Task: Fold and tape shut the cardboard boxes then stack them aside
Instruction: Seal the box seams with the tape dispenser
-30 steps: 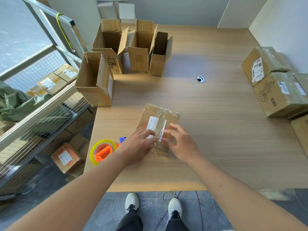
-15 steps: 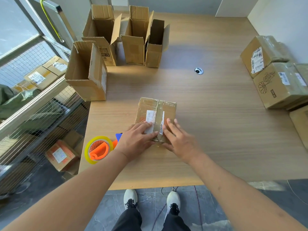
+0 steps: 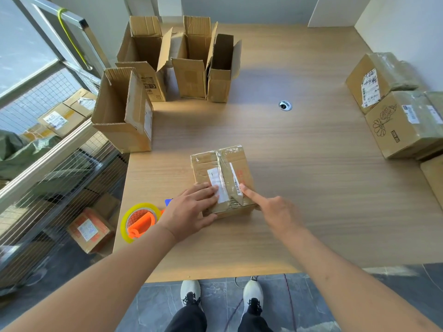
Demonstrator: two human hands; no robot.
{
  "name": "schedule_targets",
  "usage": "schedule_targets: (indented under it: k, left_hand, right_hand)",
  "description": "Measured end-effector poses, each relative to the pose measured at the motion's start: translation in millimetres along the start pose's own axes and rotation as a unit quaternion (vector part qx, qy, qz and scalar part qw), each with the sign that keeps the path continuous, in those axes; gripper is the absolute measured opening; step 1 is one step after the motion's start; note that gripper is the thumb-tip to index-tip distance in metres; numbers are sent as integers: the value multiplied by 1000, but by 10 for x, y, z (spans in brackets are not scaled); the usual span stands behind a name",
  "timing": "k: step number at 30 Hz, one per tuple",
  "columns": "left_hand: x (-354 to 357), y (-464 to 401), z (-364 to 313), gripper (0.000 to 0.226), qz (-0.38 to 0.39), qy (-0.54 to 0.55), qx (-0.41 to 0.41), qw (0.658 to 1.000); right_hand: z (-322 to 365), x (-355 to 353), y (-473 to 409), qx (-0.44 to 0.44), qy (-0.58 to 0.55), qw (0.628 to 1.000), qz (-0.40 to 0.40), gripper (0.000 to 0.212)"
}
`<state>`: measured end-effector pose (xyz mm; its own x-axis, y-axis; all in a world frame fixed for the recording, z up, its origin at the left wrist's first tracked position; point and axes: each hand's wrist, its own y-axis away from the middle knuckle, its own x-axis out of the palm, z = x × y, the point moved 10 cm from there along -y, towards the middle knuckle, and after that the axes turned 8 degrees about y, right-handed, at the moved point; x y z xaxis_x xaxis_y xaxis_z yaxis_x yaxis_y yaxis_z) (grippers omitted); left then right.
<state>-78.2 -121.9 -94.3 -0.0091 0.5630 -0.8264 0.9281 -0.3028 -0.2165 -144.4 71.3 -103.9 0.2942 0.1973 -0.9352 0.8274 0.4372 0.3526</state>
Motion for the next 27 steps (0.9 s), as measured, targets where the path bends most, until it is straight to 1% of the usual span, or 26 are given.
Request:
schedule_targets:
  k: [2,5,6,8,11,13,16,18,19,20,21,24,25,27]
  left_hand:
    - [37,40,-13,51,-20,10,-10,1000]
    - [102,9,-41,55,-31,27,-53,998]
    - [116,-31,-69,57,-25,23,-66,997]
    - [145,-115,-120,63,17,1,-82,996]
    - [142,-177,-142,63,88,-6,-75,993]
    - [115,-196,-110,60,108,11,-59,992]
    - [101,-235,-40,61,132,26,-42,990]
    - [108,-267,-6,63,145,28,-37,988]
    - [108,-286,2,63,146,25,-34,988]
    - [104,-295,1,63,143,22,-31,989]
    - [96,-301,-5,62,135,20,-25,990]
    - [85,-288,-49,59,100,18,-2,995]
    - [90,-281,-60,58,91,21,5,996]
    - [96,-291,-74,57,87,26,9,996]
  right_hand:
    - [16,18,18,7,10,1000,26,103]
    - [153,57,127,14,4,998,63,114]
    - [158,61,148,24,-8,998,65,117]
    - [104,60,138,46,-48,996,61,119]
    - [21,76,102,63,-100,992,51,108]
    - [24,27,104,71,-94,992,34,101]
    - [79,-84,74,87,-88,992,-16,80]
    - [224,-183,42,54,-95,992,-71,68]
    - [295,-189,28,36,-95,991,-84,66]
    - [350,-184,24,26,-92,992,-88,68]
    - [381,-140,21,22,-86,992,-85,74]
    - [404,17,10,16,-64,996,-54,111]
    - [397,29,2,16,-61,997,-52,120]
    - [392,22,-28,24,-48,997,-51,127]
